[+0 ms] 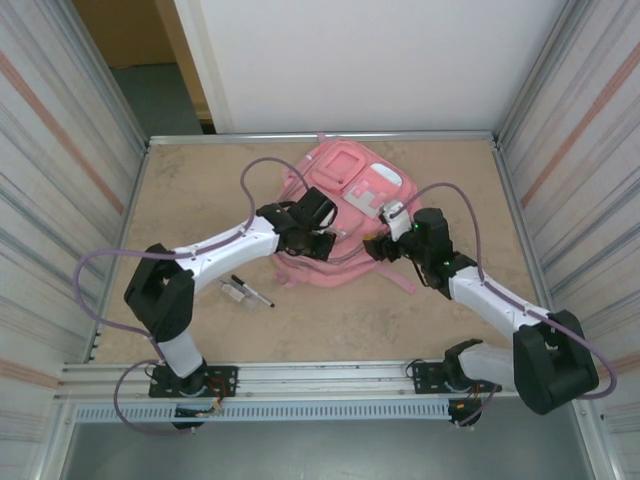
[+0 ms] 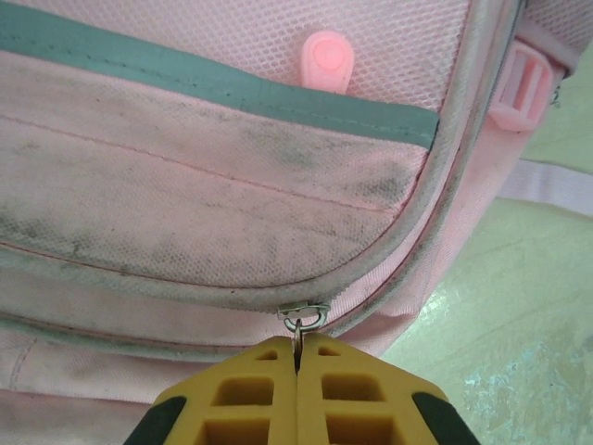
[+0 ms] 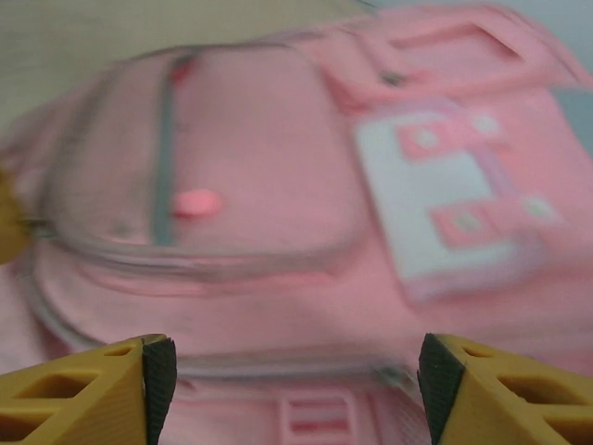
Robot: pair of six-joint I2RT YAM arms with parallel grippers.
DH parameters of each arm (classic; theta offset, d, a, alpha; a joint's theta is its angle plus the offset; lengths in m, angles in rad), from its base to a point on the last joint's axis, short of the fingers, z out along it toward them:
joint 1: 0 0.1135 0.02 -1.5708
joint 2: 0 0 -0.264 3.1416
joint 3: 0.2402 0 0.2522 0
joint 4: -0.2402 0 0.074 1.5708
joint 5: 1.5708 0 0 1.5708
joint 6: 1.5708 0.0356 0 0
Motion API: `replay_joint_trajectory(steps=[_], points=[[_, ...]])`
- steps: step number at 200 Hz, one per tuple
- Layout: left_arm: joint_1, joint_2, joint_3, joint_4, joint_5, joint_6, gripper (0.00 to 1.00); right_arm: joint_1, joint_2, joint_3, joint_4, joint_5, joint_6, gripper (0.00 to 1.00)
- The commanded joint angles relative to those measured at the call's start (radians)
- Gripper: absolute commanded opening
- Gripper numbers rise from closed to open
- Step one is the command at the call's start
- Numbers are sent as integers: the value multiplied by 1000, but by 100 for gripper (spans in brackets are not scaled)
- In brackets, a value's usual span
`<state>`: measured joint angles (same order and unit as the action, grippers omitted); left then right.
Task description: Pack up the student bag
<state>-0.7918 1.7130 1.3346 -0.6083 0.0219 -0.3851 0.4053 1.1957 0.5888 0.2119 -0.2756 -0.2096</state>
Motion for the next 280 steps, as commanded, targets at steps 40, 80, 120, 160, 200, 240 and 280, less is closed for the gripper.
replay_joint_trajectory(steps=[40, 80, 120, 160, 200, 240, 280], points=[[82, -58, -53, 118, 222, 29, 0, 120, 191, 54, 181, -258, -495, 72], [77, -61, -66, 136, 241, 32, 0, 103, 274, 145, 107, -290, -537, 69], [76, -69, -63, 105, 247, 51, 0, 113, 394, 152, 193, -268, -549, 66], [93, -67, -50, 26, 180, 59, 0, 137, 415, 120, 304, -180, -565, 23], [177, -70, -87, -32, 2, 62, 0, 41, 354, 63, 370, -211, -456, 0], [345, -44, -103, 28, 47, 116, 0, -1, 308, 72, 213, -289, -537, 0], [318, -45, -89, 136, 285, 143, 0, -2, 249, 42, 258, -199, -450, 36]])
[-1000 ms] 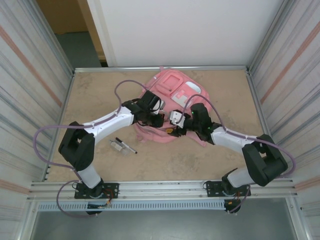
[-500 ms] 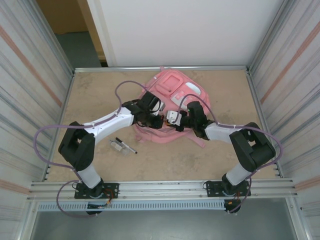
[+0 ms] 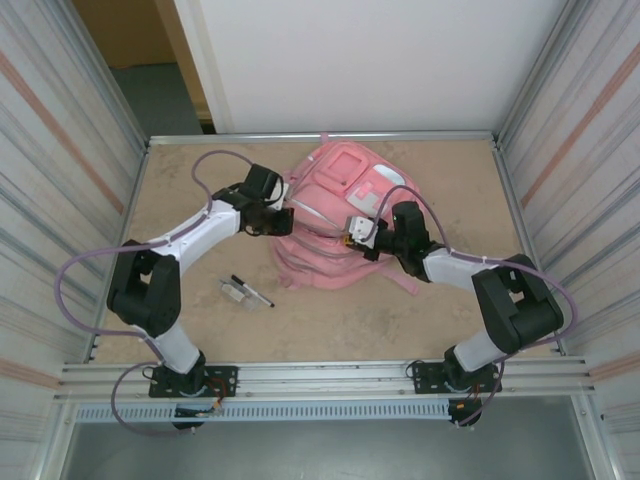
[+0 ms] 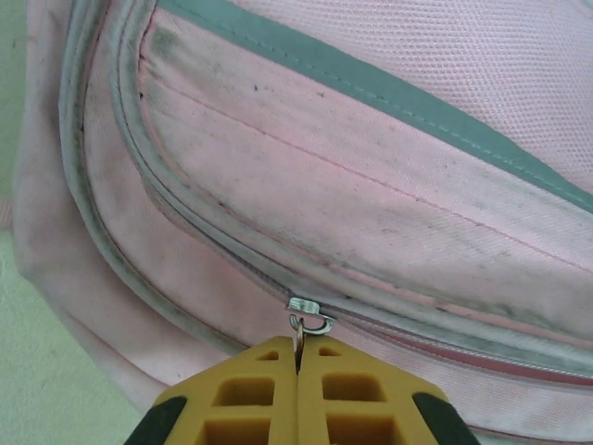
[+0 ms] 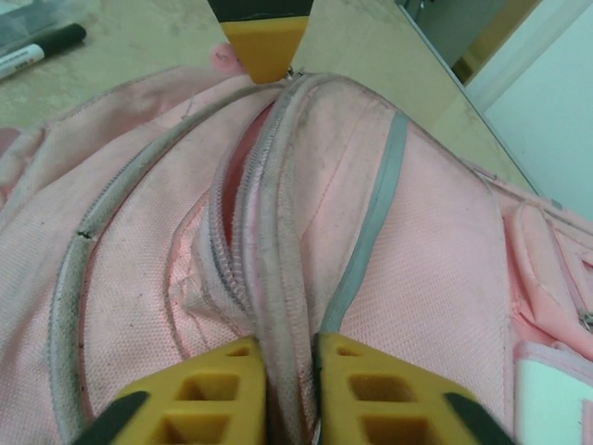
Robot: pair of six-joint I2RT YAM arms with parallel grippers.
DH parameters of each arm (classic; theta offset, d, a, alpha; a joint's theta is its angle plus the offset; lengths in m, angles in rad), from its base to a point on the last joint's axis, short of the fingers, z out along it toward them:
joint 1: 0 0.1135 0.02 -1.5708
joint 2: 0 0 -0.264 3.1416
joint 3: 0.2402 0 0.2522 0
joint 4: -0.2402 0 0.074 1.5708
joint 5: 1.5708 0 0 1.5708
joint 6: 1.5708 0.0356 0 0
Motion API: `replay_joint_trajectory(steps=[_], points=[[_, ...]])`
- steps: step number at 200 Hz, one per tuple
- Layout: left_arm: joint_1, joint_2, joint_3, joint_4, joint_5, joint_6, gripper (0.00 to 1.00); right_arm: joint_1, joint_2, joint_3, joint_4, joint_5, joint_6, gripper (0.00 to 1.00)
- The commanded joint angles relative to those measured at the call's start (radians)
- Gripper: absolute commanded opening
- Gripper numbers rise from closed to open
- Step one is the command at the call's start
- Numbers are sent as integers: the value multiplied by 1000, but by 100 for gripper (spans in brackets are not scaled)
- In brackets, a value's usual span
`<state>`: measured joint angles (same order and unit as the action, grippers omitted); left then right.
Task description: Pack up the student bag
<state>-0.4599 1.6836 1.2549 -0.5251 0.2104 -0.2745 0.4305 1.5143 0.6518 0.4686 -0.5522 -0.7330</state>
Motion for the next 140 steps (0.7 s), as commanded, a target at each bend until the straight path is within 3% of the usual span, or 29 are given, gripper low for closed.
replay_joint_trajectory(steps=[1, 21, 50, 76, 140], points=[[-16, -17, -12, 59, 104, 32, 0, -26, -73, -26, 7, 80, 79, 37], [-44, -47, -32, 123, 199, -3, 0, -5, -163, -89, 100, 77, 159, 57], [-90, -62, -16, 117, 245, -12, 0, 69, -293, -41, -135, 82, 175, 64], [-130, -36, 3, 155, 354, -82, 0, 144, -301, 9, -289, 131, 147, 64], [-164, -41, -12, 178, 365, -108, 0, 140, -126, 20, -143, 270, 177, 58]])
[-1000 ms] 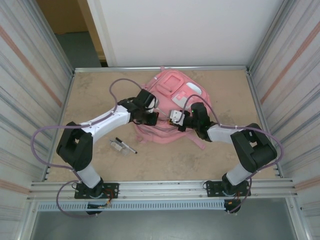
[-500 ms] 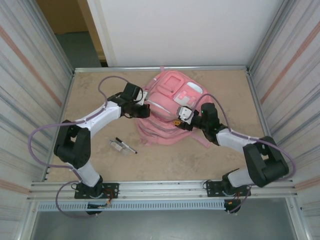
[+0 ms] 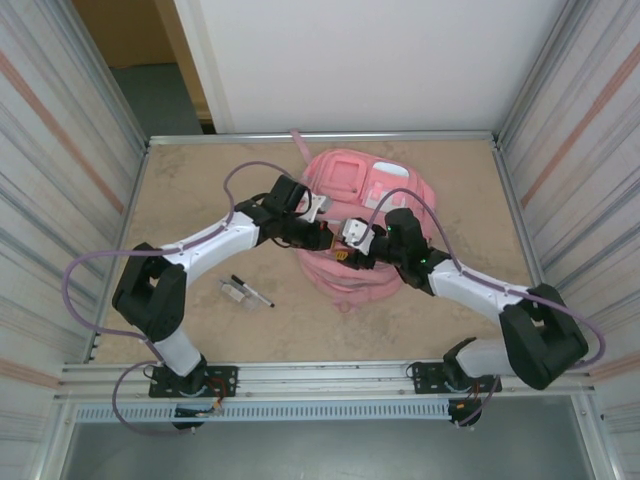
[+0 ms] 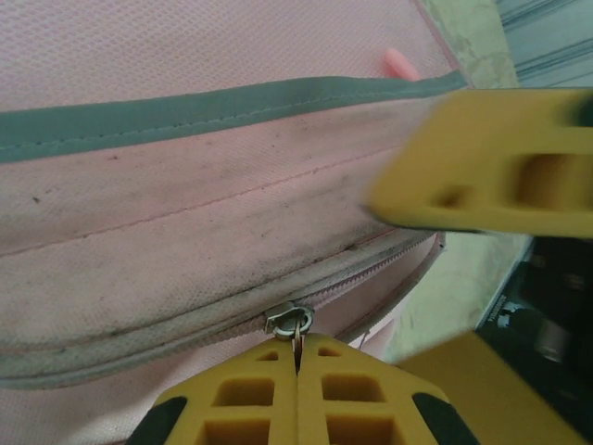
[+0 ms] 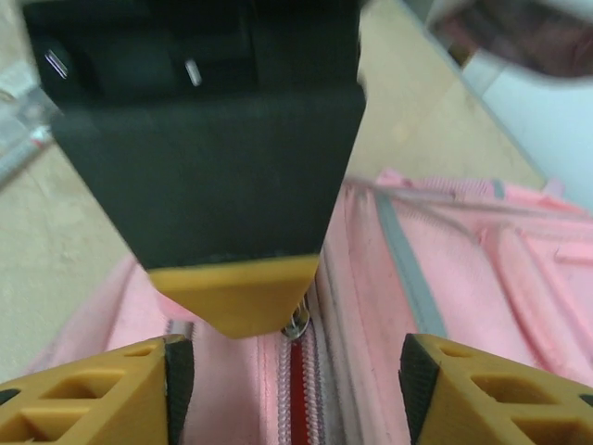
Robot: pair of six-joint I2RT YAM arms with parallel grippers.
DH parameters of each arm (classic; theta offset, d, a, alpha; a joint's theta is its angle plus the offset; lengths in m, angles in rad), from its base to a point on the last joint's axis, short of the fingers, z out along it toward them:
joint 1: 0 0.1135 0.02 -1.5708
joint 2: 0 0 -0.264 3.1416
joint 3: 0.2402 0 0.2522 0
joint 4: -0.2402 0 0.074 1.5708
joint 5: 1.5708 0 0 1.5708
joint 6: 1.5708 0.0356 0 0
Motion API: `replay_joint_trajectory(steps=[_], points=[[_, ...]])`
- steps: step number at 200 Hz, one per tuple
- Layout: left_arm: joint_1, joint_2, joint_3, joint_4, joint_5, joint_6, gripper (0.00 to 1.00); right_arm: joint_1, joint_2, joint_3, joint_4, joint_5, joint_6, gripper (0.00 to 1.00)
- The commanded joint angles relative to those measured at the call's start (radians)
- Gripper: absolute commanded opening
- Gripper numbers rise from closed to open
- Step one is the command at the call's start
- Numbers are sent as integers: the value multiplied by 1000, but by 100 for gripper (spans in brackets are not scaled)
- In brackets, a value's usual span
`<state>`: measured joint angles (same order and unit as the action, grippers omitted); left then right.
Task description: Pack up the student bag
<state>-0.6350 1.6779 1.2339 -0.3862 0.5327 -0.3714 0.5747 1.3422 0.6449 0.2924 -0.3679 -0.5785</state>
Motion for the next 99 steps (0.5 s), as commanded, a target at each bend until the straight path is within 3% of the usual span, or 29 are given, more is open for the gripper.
replay_joint_trajectory(steps=[1, 10, 35, 52, 65, 99], points=[[11, -37, 6, 39, 40, -9, 0, -4, 48, 29, 32, 90, 22, 58], [11, -52, -11, 40, 14, 1, 0, -4, 63, 45, 3, 99, 0, 49], [35, -56, -18, -14, -70, 22, 0, 7, 48, 43, -53, 70, -54, 12], [60, -40, -33, -37, -169, 74, 0, 0, 9, 8, -42, -33, -84, 9], [75, -20, -37, -45, -241, 136, 0, -1, -12, 5, -66, -50, -94, 1], [94, 0, -1, -62, -486, 302, 0, -18, -44, 3, -169, -90, -179, 0]])
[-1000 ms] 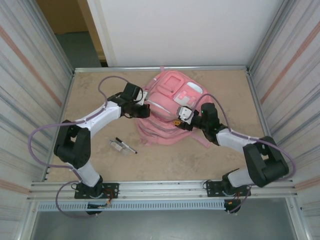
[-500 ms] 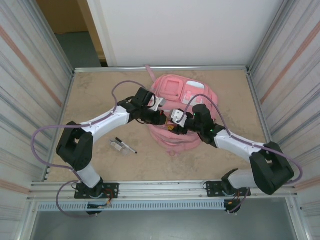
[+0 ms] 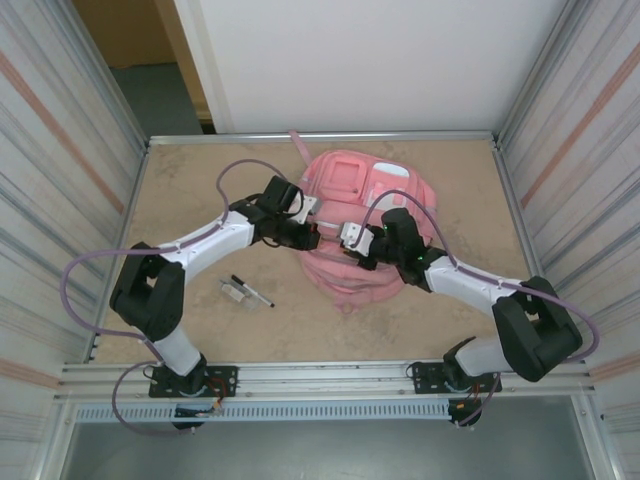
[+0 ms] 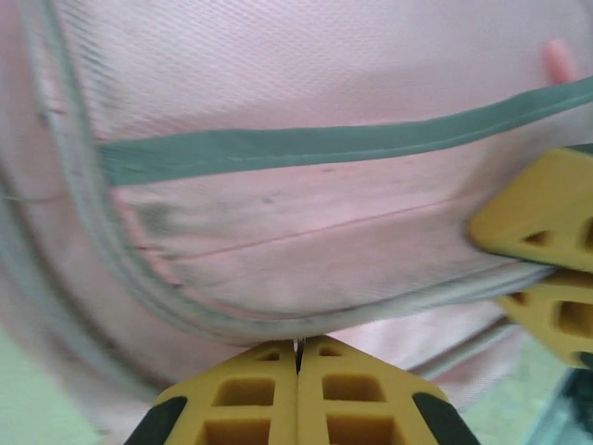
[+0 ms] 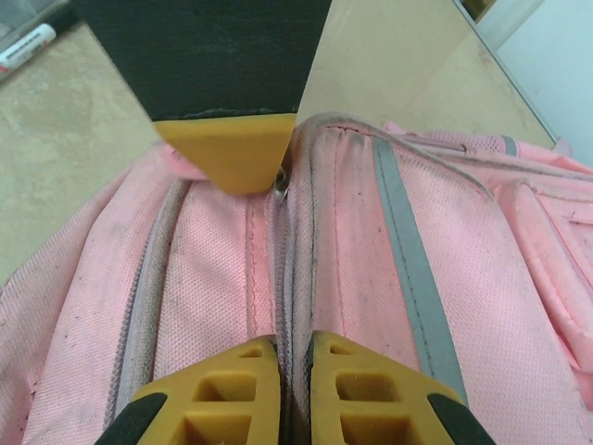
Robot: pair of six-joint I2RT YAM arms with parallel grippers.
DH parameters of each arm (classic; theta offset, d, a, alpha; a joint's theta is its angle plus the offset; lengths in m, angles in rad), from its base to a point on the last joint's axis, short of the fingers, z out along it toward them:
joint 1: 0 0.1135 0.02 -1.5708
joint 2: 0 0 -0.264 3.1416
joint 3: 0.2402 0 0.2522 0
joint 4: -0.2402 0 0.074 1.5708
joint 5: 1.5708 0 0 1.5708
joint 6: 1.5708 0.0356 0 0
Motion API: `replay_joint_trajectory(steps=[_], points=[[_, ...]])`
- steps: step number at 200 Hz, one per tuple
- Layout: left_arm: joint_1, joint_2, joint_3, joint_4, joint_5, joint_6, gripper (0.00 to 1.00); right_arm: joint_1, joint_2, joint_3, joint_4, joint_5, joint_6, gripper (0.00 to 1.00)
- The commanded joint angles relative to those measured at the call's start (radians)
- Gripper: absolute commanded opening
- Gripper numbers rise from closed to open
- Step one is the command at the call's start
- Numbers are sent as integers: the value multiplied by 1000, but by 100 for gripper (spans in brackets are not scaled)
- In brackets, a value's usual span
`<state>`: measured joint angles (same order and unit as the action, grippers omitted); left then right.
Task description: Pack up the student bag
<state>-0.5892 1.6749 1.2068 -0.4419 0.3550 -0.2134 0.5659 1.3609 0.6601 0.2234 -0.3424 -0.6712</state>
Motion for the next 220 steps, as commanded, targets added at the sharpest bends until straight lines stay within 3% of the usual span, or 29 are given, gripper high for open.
replay_joint_trajectory(steps=[1, 9, 22, 39, 60, 93, 126, 151, 162, 220], points=[[49, 4, 28, -4, -311, 147, 0, -11, -63, -12, -100, -119, -89, 0], [59, 24, 48, 2, -294, 163, 0, -19, -63, -19, -98, -142, -95, 1], [68, 77, 123, -43, -168, 188, 0, -26, -56, -22, -95, -152, -92, 4], [42, 107, 170, -68, -19, 191, 0, -20, -36, -27, -45, -134, -36, 29], [-32, 43, 86, 38, 102, 164, 0, 2, -15, -25, 12, -90, 49, 44], [-114, -38, 3, 120, 145, 78, 0, 33, -6, -22, 26, -16, 108, 47], [-162, -46, -7, 151, 161, 42, 0, 17, 6, -12, 36, 30, 109, 44], [-161, -58, -4, 144, 141, 18, 0, 14, -10, -13, -16, -20, 35, 17], [-148, -71, -16, 144, 111, 25, 0, 14, -34, -18, -47, -37, 4, 9], [-24, -38, -21, 90, -59, 86, 0, -1, -141, -74, -74, -121, -58, 2]])
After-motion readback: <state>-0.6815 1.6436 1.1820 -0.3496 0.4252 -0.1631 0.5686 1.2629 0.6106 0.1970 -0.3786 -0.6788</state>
